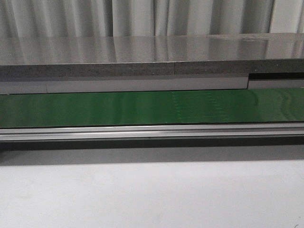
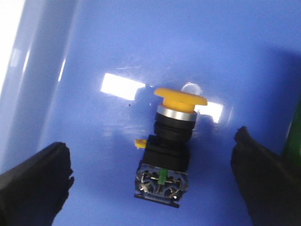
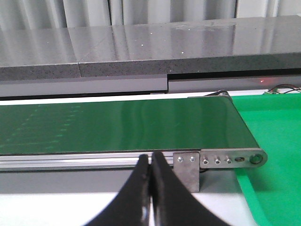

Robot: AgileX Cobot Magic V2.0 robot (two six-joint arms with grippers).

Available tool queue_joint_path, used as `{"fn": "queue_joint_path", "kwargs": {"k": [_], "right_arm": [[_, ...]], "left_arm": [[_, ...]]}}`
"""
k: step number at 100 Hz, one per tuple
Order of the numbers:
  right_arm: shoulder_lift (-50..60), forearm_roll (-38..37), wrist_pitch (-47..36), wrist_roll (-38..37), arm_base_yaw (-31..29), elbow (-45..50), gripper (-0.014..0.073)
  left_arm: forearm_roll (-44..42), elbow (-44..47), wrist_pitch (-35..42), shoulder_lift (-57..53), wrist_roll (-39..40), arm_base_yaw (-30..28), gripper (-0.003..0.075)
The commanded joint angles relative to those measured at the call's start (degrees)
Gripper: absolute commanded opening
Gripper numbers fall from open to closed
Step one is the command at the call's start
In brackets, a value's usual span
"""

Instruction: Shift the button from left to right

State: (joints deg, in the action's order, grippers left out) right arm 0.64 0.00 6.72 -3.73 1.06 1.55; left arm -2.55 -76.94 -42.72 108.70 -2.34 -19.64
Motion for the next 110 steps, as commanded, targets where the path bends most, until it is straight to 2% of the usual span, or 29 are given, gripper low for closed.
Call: {"fn": "queue_joint_path", "kwargs": {"k": [1, 56, 71, 85, 104, 110], "right_arm": [[0.9, 0.0, -4.8, 0.2, -0.2, -0.8, -0.0067], [0.9, 0.0, -4.8, 0.2, -0.2, -0.8, -0.0067], [0.9, 0.0, -4.8, 0.2, -0.2, -0.8, -0.0067], [0.9, 0.0, -4.8, 0.2, -0.2, -0.8, -0.0067], [0.9, 0.0, -4.8, 0.2, -0.2, -0.8, -0.0067], [0.9, 0.0, -4.8, 0.2, -0.2, -0.8, -0.0067]], "left_arm": [[0.9, -1.7, 2.1, -1.5, -0.4, -0.1, 0.0652], [1.3, -1.7, 2.7, 3.4, -0.4, -0.1, 0.0651], [1.7, -1.7, 2.4, 4.8, -0.1, -0.1, 0.0608], [1.7, -1.7, 2.5, 4.9, -0.1, -0.1, 0.0493], [1.7, -1.7, 2.3, 4.9, -0.1, -0.1, 0.0202], [1.8, -1.7, 2.3, 4.9, -0.1, -0.1, 0.0133]]}}
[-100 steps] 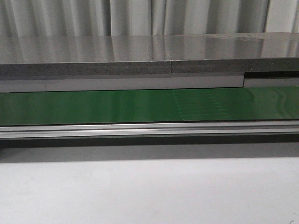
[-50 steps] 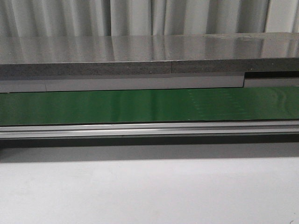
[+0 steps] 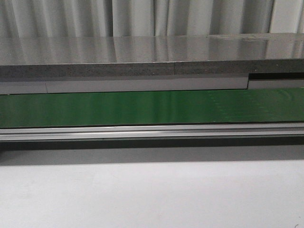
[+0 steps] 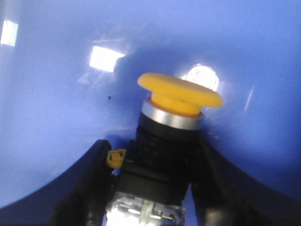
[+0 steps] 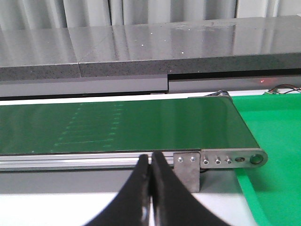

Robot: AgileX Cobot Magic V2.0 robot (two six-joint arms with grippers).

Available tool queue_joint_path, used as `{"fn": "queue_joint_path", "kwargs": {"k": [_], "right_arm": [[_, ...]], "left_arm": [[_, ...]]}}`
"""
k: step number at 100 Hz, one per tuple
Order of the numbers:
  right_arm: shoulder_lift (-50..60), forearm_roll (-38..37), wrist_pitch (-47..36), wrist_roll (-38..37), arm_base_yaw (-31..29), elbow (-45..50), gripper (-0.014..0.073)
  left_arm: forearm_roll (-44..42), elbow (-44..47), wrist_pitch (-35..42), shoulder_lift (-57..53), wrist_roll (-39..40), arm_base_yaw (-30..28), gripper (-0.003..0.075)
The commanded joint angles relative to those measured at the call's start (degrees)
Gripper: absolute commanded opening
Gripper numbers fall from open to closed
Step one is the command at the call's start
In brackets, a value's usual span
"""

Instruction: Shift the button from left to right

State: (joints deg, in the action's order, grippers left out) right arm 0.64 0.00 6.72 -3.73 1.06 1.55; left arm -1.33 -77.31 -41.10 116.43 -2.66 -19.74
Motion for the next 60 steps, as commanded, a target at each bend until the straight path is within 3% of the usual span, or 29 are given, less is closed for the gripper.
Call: {"fn": "queue_joint_path", "kwargs": {"k": [1, 20, 60], "right_arm": [[0.9, 0.0, -4.8, 0.2, -0.2, -0.8, -0.0067], [0.9, 0.0, -4.8, 0.2, -0.2, -0.8, -0.0067], [0.9, 0.0, -4.8, 0.2, -0.2, -0.8, -0.0067]], "left_arm": [[0.6, -1.3, 0.7, -3.0, 0.2, 0.0, 0.0118], [0.6, -1.3, 0.7, -5.4, 0.2, 0.0, 0.0008], [5.3, -1.3, -1.6, -18.2, 0.1, 1.3, 0.0008]]}}
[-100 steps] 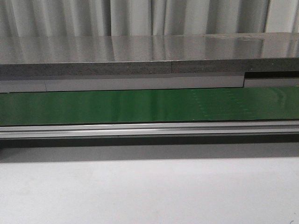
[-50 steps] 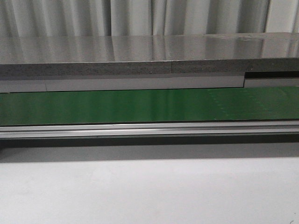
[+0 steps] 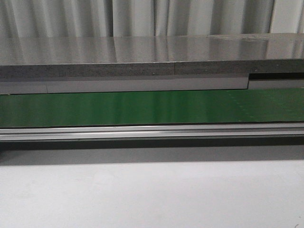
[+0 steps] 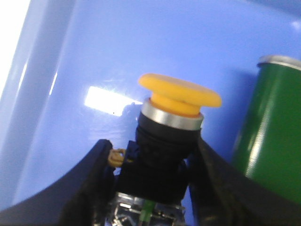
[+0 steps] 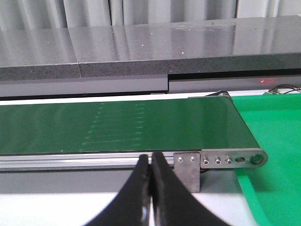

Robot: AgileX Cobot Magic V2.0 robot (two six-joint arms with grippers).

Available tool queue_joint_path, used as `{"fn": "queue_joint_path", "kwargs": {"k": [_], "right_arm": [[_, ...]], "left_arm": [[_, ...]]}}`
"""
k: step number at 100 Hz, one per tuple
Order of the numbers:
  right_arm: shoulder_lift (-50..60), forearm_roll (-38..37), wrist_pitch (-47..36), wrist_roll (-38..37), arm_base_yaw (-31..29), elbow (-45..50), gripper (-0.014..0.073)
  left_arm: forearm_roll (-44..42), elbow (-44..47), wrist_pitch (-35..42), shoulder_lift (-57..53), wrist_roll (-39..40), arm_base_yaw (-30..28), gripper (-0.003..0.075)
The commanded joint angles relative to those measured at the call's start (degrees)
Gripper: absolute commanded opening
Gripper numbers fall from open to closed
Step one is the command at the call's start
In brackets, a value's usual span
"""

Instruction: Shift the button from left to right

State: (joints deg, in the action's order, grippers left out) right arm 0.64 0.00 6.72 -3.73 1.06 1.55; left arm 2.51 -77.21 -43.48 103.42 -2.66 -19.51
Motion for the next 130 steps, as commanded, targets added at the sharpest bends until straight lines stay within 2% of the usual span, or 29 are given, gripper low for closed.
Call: {"fn": "queue_joint_path", "kwargs": {"k": [1, 43, 73, 83, 102, 109, 116, 130], "right_arm": [[0.9, 0.0, -4.8, 0.2, -0.2, -0.8, -0.0067], [0.9, 0.0, -4.8, 0.2, -0.2, -0.8, -0.0067], [0.9, 0.0, -4.8, 0.2, -0.2, -0.8, -0.0067], [0.9, 0.0, -4.8, 0.2, -0.2, -0.8, -0.0067], [0.9, 0.0, -4.8, 0.2, -0.2, -0.8, -0.0067], [0.9, 0.0, -4.8, 0.2, -0.2, -0.8, -0.0067], [0.9, 0.0, -4.8, 0.2, -0.2, -0.8, -0.0067], [0.9, 0.0, -4.8, 0.2, -0.2, -0.8, -0.0067]], "left_arm": [[1.5, -1.4, 0.8, -5.5, 0.1, 1.3, 0.0008], [1.1, 1.3, -2.0, -6.9, -1.3, 9.8, 0.0011], [1.1, 3.9, -1.8, -6.2, -1.3, 11.6, 0.0022], [1.1, 4.0, -1.4, -6.2, -1.3, 11.6, 0.0103], [1.2, 4.0, -1.0, -6.2, -1.3, 11.6, 0.0417], [1.3, 4.0, -0.8, -6.2, -1.3, 11.6, 0.0497], [1.3, 4.0, -0.8, -6.2, -1.3, 11.6, 0.0528], [1.4, 4.0, -0.8, -6.2, -1.3, 11.6, 0.0528]]}}
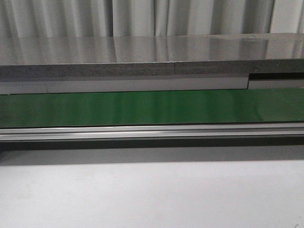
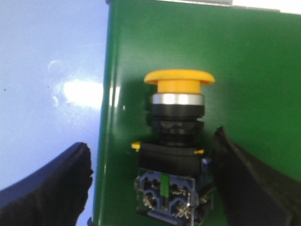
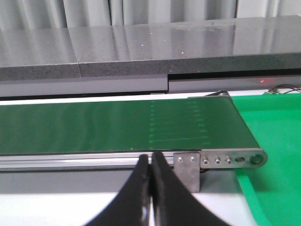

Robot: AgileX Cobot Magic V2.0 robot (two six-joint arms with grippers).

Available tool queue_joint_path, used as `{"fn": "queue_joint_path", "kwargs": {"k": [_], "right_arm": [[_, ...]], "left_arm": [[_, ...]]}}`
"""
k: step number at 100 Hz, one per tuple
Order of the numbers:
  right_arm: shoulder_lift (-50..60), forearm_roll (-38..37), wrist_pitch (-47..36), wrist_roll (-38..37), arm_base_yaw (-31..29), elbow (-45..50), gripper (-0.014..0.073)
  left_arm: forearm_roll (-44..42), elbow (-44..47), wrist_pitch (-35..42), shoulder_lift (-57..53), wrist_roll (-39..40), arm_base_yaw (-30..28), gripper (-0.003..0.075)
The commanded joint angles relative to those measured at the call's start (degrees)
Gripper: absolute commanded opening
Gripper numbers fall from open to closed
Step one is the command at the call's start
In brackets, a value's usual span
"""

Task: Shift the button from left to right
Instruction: 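Release the button on the belt and raise the left gripper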

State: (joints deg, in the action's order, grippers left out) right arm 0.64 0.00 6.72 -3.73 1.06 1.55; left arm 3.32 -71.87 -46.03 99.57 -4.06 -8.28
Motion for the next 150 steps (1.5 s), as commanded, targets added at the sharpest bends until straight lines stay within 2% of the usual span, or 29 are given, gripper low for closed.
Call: {"fn": "queue_joint_path", "kwargs": {"k": [1, 27, 79, 100, 126, 150], "right_arm": [[0.9, 0.0, -4.8, 0.2, -0.2, -0.8, -0.0067], [0.9, 0.0, -4.8, 0.2, -0.2, -0.8, -0.0067], [0.9, 0.0, -4.8, 0.2, -0.2, -0.8, -0.0067], [0.9, 0.0, -4.8, 0.2, -0.2, -0.8, -0.0067], [0.9, 0.0, -4.8, 0.2, -0.2, -0.8, -0.0067], [0.9, 0.0, -4.8, 0.2, -0.2, -0.8, -0.0067]], "left_arm": [[0.6, -1.4, 1.7, -2.3, 0.1, 0.4, 0.0528], [2.3, -1.4, 1.9, -4.9, -0.4, 0.9, 0.0527], [2.9, -0.8, 3.8, -16.6, -0.8, 5.7, 0.0526], [3.2, 5.8, 12.5, -26.1, -1.0, 8.8, 0.0526], [3.2, 19.3, 26.4, -41.0, -1.0, 12.8, 0.0526], [3.2, 32.2, 34.7, -55.1, -1.0, 13.3, 0.0526]]}}
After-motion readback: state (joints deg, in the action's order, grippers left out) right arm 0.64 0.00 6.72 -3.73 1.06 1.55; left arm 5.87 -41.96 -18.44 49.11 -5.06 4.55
